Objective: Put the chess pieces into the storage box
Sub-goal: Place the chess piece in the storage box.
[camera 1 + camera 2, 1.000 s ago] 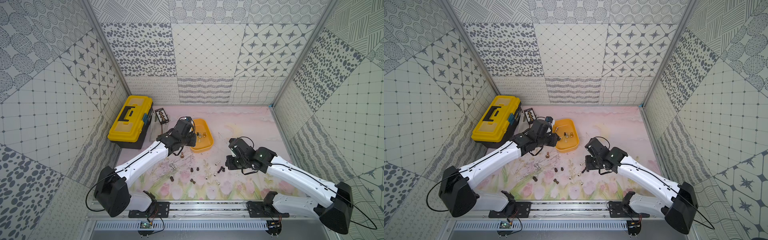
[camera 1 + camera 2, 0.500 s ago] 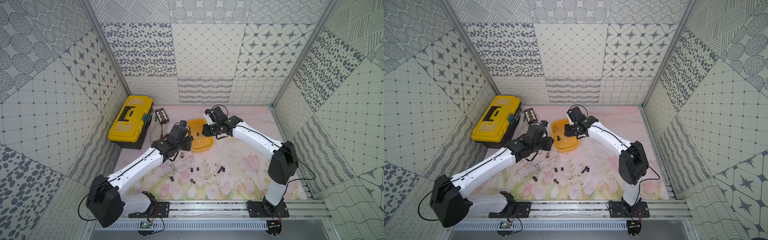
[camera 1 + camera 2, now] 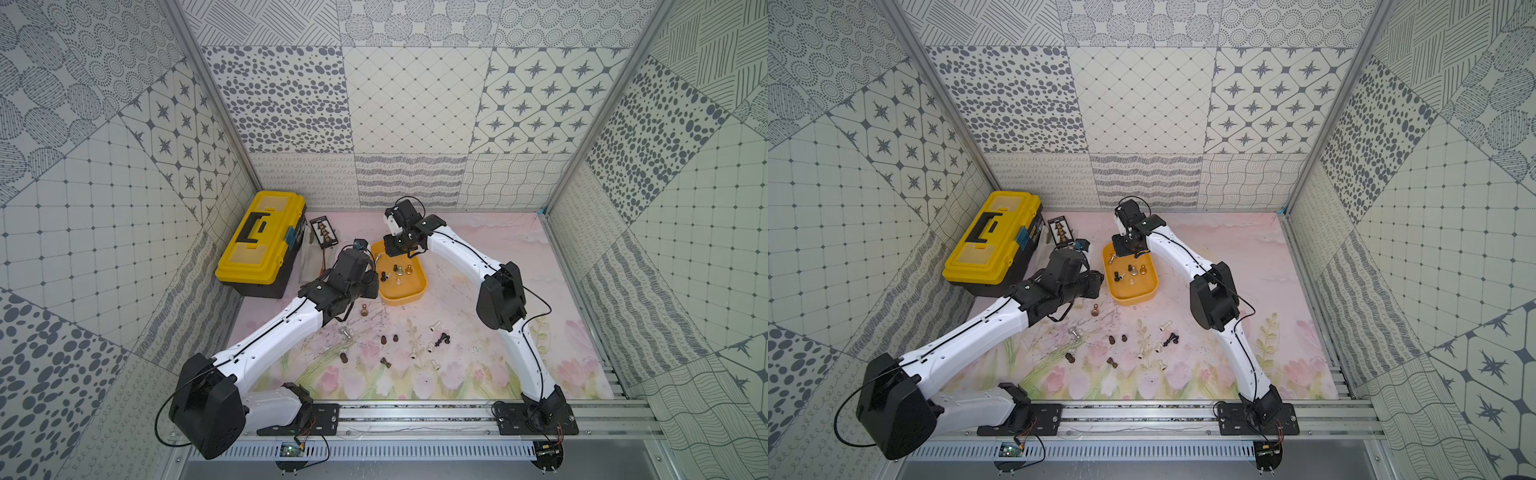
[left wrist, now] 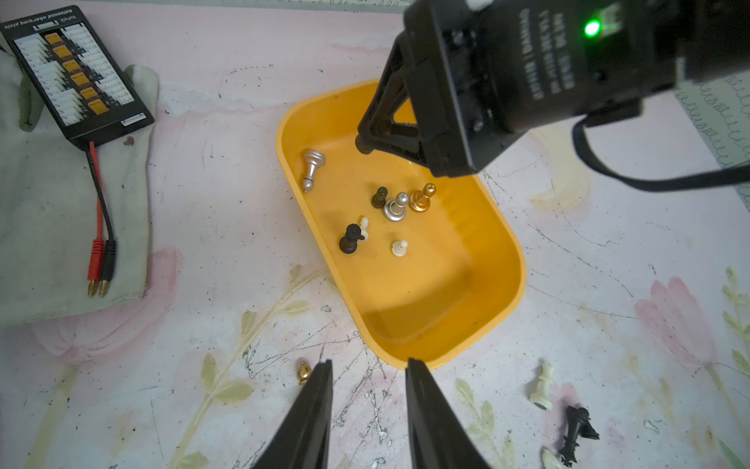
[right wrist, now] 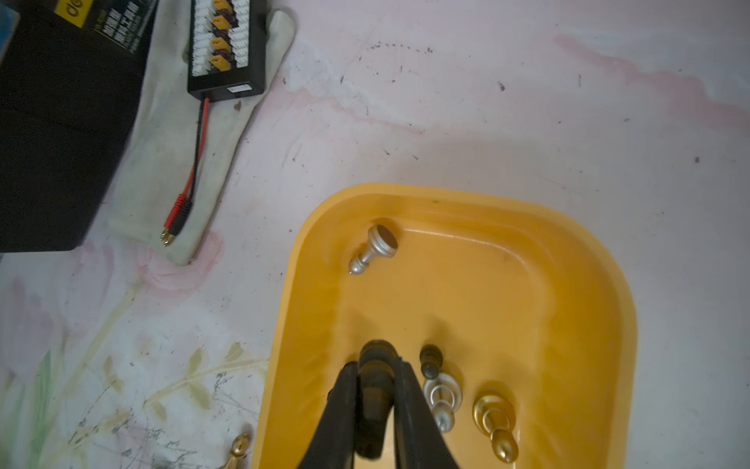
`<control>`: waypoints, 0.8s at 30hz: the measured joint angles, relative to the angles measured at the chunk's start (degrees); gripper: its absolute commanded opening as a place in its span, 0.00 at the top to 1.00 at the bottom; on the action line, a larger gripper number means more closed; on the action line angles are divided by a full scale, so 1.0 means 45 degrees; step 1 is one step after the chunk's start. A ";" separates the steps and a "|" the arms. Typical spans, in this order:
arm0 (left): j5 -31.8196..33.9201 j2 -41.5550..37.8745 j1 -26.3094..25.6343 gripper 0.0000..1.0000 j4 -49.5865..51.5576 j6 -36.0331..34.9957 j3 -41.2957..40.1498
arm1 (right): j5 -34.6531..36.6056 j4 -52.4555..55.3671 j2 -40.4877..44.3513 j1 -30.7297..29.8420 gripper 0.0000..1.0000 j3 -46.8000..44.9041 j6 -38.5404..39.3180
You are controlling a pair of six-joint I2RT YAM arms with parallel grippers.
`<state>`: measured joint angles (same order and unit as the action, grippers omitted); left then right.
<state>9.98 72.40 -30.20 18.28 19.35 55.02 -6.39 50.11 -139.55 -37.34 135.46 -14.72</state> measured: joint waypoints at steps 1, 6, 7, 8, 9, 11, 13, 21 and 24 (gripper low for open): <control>-0.0024 0.0000 0.0005 0.64 -0.0010 0.0000 -0.0019 | 0.0024 0.0180 -0.0355 0.0044 1.00 0.0515 0.0063; -0.0131 0.0005 0.0063 0.64 -0.0044 0.0005 -0.0044 | 0.0092 0.0801 -0.1914 0.0340 1.00 0.2506 0.0287; -0.0141 0.0000 0.0063 0.64 -0.0063 0.0005 -0.0068 | 0.0092 0.0840 -0.2113 0.0408 1.00 0.2725 0.0287; -0.0165 0.0000 0.0063 0.64 -0.0092 0.0005 -0.0087 | 0.0092 0.0869 -0.2297 0.0452 1.00 0.2890 0.0282; -0.0185 0.0000 0.0063 0.64 -0.0117 0.0005 -0.0107 | 0.0092 0.0913 -0.2414 0.0481 1.00 0.2977 0.0282; -0.0233 0.0000 0.0063 0.64 -0.0199 0.0005 -0.0146 | 0.0102 0.0947 -0.2589 0.0549 1.00 0.3065 0.0282; -0.0321 0.0000 0.0063 0.64 -0.0238 0.0015 -0.0170 | 0.0112 0.0952 -0.2744 0.0607 0.92 0.3133 0.0282; -0.0544 0.0107 0.0063 0.64 -0.0350 0.0039 -0.0170 | 0.0170 0.1127 -0.2982 0.0602 0.69 0.3269 0.0330; -0.0699 0.0238 0.0063 0.63 -0.0311 0.0044 -0.0068 | 0.0199 0.1409 -0.2900 0.0583 0.65 0.3279 0.0350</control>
<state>6.83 73.47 -29.91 16.88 19.55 54.72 -5.50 56.45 -152.59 -34.72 150.21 -13.15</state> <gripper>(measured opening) 0.365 0.335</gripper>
